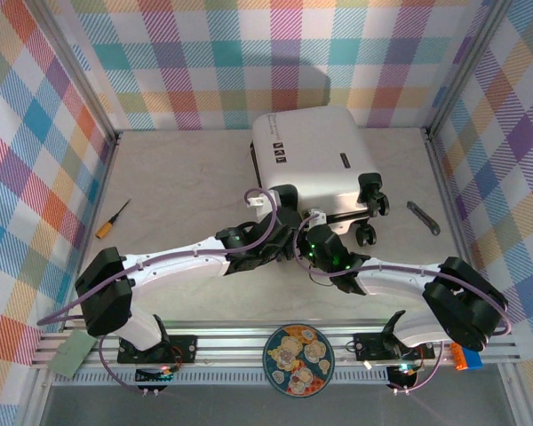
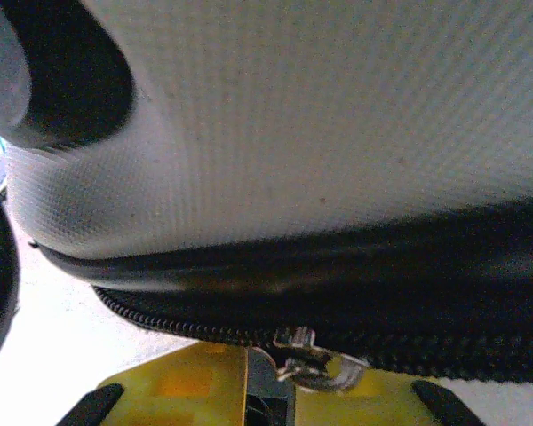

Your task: Pack the luggage

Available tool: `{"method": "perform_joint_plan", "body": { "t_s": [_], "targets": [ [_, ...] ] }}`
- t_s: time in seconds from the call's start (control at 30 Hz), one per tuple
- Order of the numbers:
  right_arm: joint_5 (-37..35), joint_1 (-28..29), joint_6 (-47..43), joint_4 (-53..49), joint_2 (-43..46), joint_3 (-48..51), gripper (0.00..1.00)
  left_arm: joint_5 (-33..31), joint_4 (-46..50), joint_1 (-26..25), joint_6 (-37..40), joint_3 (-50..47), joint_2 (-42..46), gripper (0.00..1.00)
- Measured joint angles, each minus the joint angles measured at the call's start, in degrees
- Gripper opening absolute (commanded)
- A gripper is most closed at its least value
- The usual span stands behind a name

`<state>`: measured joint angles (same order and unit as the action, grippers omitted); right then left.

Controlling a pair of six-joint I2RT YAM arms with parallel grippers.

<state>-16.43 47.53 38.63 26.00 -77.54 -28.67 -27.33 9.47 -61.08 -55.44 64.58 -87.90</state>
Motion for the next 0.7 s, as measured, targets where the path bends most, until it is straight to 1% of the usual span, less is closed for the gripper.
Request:
{"method": "perform_joint_plan", "body": {
  "t_s": [0.13,0.23,0.47,0.7],
  "targets": [
    [2.08,-1.51,0.02,0.04,0.0,0.02,0.0,0.31,-0.37,0.5,0.46,0.09,-0.13,0.13],
    [3.21,-2.75,-0.22,-0.13,0.31,0.28,0.0,0.31,-0.52,0.74,0.7,0.09,-0.13,0.12],
    [5.51,-8.41,-2.34,-3.48,5.25,2.56,0.0,0.42,-0.46,0.76,0.81,0.04,-0.13,0.11],
    [7.17,-11.37,-5.9,-6.64,7.85,2.75,0.0,0.83,-0.85,0.85,0.79,-0.2,-0.13,0.1]
  ]
}}
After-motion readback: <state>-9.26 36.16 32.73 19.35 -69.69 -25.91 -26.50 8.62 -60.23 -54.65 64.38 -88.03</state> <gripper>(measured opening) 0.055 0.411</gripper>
